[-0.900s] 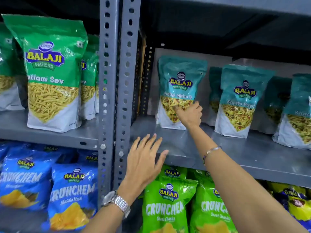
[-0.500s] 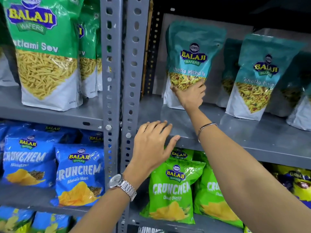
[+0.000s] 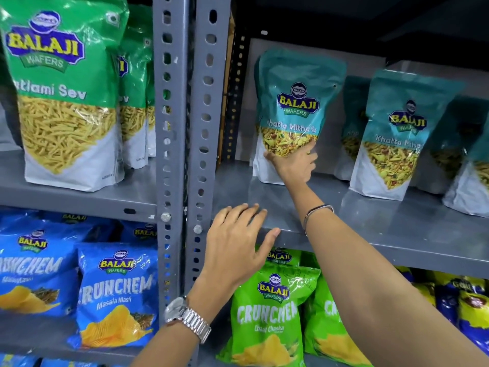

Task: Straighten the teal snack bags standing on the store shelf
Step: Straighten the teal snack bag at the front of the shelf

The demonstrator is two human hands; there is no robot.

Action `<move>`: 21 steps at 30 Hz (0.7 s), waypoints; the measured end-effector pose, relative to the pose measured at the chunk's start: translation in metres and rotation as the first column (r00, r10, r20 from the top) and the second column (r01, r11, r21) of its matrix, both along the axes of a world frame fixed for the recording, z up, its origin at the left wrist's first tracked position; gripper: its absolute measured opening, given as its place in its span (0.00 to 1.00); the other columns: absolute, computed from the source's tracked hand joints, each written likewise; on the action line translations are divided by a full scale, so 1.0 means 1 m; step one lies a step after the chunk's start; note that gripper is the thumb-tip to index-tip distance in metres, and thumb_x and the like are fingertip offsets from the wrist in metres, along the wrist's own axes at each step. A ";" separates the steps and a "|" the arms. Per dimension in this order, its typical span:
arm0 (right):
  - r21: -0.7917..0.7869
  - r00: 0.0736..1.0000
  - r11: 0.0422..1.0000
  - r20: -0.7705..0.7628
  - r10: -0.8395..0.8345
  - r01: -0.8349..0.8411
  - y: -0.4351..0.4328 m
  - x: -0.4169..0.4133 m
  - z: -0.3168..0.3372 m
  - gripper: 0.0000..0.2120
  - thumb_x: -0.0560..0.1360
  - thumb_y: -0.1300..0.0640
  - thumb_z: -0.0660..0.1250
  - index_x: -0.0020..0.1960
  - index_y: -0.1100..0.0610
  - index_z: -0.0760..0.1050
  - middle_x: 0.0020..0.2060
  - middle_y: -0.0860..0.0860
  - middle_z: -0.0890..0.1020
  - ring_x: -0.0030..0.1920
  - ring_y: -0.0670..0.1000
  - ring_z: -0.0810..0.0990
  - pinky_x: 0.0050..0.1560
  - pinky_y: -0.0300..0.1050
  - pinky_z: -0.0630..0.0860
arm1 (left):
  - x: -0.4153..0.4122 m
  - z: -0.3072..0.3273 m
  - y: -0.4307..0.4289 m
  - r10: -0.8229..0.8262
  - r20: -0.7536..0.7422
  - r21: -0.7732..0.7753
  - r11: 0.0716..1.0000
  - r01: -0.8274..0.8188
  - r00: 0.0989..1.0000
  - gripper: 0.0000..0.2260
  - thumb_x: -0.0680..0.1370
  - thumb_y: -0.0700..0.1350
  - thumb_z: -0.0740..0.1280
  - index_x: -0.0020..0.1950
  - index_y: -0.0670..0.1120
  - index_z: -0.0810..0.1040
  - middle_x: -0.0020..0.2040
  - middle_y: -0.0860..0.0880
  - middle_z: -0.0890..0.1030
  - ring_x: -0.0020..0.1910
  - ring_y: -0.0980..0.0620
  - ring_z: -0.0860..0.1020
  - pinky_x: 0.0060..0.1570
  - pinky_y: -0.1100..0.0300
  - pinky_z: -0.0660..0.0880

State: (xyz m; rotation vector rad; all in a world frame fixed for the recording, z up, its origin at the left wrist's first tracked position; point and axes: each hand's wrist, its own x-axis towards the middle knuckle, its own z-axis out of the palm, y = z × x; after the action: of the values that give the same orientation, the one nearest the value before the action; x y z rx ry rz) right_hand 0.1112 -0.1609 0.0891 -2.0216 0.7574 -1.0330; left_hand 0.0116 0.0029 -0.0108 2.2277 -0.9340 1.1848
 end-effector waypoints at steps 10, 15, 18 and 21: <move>-0.048 1.000 0.999 0.017 0.017 -0.016 0.006 -0.024 -0.004 0.57 0.60 0.40 0.78 0.75 0.60 0.49 0.66 0.61 0.64 0.66 0.65 0.66 0.61 0.57 0.69 | -0.003 -0.002 0.001 0.065 0.023 0.035 0.997 -0.065 0.998 0.20 0.77 0.56 0.58 0.55 0.44 0.81 0.54 0.46 0.83 0.54 0.46 0.79 0.55 0.49 0.73; -0.069 1.000 0.997 -0.006 -0.019 0.018 0.013 -0.047 -0.003 0.56 0.58 0.38 0.78 0.73 0.60 0.53 0.64 0.60 0.67 0.65 0.64 0.68 0.58 0.57 0.71 | -0.002 -0.003 0.002 0.059 0.056 0.040 0.997 -0.061 0.997 0.20 0.77 0.57 0.58 0.54 0.44 0.82 0.52 0.46 0.84 0.52 0.46 0.81 0.53 0.50 0.74; -0.092 0.999 0.995 -0.021 -0.048 0.046 0.018 -0.061 -0.004 0.56 0.56 0.36 0.78 0.72 0.60 0.55 0.63 0.59 0.67 0.64 0.63 0.69 0.56 0.57 0.72 | -0.002 -0.002 0.002 0.063 0.065 0.044 0.997 -0.066 0.996 0.21 0.77 0.56 0.58 0.53 0.43 0.82 0.51 0.45 0.84 0.51 0.46 0.81 0.52 0.50 0.75; -0.113 0.997 0.992 -0.047 -0.064 0.058 0.022 -0.076 -0.005 0.56 0.55 0.34 0.77 0.71 0.59 0.56 0.63 0.59 0.68 0.63 0.62 0.69 0.54 0.56 0.72 | -0.004 -0.002 0.003 0.063 0.050 0.052 0.996 -0.066 0.997 0.22 0.77 0.56 0.58 0.54 0.42 0.81 0.52 0.44 0.84 0.52 0.45 0.81 0.54 0.50 0.75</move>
State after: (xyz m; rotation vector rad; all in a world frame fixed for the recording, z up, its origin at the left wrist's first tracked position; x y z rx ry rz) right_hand 0.0351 -0.1387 0.0842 -2.1380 0.8085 -1.0842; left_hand 0.0081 0.0060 -0.0124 2.2968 -0.9296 1.2610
